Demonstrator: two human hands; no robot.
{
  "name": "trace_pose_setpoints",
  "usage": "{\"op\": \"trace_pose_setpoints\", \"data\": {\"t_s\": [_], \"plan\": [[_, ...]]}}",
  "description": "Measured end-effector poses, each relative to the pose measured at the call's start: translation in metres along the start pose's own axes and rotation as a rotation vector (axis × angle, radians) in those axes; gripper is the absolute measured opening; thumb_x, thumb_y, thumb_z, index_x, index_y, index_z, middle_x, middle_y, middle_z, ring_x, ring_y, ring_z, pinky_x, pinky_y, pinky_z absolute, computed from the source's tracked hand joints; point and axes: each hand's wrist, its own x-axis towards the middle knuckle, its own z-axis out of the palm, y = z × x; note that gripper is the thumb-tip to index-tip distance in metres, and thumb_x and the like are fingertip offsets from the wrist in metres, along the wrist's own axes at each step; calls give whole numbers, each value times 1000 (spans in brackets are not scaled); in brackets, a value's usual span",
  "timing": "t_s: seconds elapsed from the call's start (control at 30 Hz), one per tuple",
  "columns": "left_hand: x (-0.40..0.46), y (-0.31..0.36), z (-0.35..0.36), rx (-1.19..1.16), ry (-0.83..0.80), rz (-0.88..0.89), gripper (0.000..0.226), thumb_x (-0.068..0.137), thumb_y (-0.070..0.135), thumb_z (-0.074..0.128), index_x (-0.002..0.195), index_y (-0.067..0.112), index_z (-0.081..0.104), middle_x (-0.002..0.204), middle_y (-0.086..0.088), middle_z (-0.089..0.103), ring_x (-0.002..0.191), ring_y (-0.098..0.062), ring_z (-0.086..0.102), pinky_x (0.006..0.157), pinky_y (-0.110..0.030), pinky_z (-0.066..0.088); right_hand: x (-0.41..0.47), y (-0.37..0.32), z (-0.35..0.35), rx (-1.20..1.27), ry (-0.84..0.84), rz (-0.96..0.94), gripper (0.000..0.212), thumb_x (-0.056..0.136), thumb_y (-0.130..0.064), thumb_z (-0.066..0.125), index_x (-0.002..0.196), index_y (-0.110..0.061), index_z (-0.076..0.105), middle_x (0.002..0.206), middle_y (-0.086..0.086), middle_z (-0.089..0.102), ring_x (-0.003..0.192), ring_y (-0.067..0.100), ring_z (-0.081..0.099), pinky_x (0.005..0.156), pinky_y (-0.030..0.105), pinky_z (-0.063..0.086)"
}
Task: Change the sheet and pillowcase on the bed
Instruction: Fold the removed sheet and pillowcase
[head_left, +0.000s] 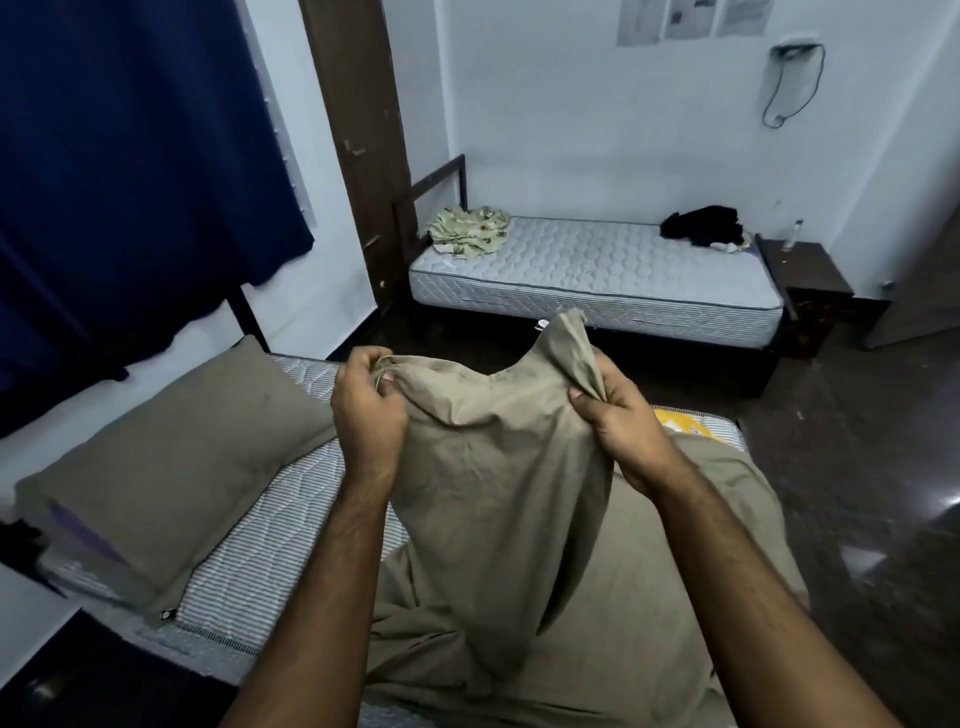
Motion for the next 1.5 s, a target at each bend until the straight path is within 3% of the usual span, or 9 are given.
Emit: {"op": "trace_pose_setpoints", "data": {"t_s": [0.1, 0.17, 0.37, 0.53, 0.7, 0.93, 1.03, 1.3, 1.5], "plan": [[-12, 12, 6, 300, -27, 267, 39, 83, 5, 62, 118, 21, 63, 113, -7, 59, 105, -28, 55, 87, -44, 47, 5, -4, 16, -103, 6, -45, 56, 89, 21, 42, 126, -17, 61, 115, -11, 70, 108, -3, 62, 91, 13, 43], [-29, 33, 21, 93, -199, 310, 31, 91, 24, 66, 122, 22, 62, 114, -3, 60, 103, -20, 60, 86, -39, 51, 7, -2, 32, -142, -35, -85, 54, 88, 22, 43, 132, -5, 59, 121, -3, 69, 112, 0, 62, 95, 16, 43], [-62, 56, 39, -518, -361, -202, 57, 85, 70, 58, 123, 26, 58, 113, -3, 69, 108, -20, 67, 98, -49, 52, 0, 23, 62, -624, -262, -252, 51, 89, -13, 45, 139, -19, 52, 138, 2, 55, 123, 29, 53, 103, 45, 37], [-61, 47, 33, -681, -390, -314, 42, 90, 33, 66, 130, 25, 59, 121, -2, 70, 114, -20, 67, 104, -51, 51, -5, 28, 58, -670, -279, -267, 39, 101, -43, 36, 134, -31, 53, 136, -8, 53, 112, 31, 50, 99, 46, 36], [-55, 42, 30, -781, -390, -426, 35, 101, 9, 49, 132, 19, 61, 125, -9, 70, 117, -25, 67, 105, -46, 50, -6, 13, 61, -319, 128, -196, 25, 104, -41, 46, 113, -20, 57, 99, -11, 68, 97, 9, 64, 86, 37, 51], [-67, 54, 18, -909, -535, -507, 34, 108, 17, 42, 139, 18, 55, 118, -8, 73, 105, -19, 71, 84, -31, 59, 7, 10, 63, -434, 161, -117, 41, 87, -55, 68, 118, -29, 62, 99, -12, 71, 99, 7, 66, 79, 32, 54], [-68, 55, 15, -907, -542, -555, 33, 108, 19, 41, 137, 21, 57, 118, -8, 74, 100, -20, 72, 73, -31, 61, 9, 10, 63, -507, 225, -139, 26, 92, -42, 66, 111, -24, 66, 92, -11, 72, 87, 4, 67, 77, 31, 54], [-65, 59, 15, -863, -347, -646, 28, 106, 11, 43, 125, 11, 64, 110, -12, 74, 78, -12, 72, 53, -22, 54, 35, 18, 51, -349, 291, -6, 37, 90, -40, 53, 77, -6, 56, 67, 14, 62, 61, 11, 49, 60, 47, 48], [-64, 57, 11, -879, -160, -750, 28, 102, 13, 46, 122, 14, 65, 114, -14, 73, 85, -20, 70, 64, -31, 52, 38, 4, 32, -232, 638, -60, 19, 95, -27, 56, 79, -21, 64, 61, -18, 59, 60, -3, 48, 67, 31, 43]]}}
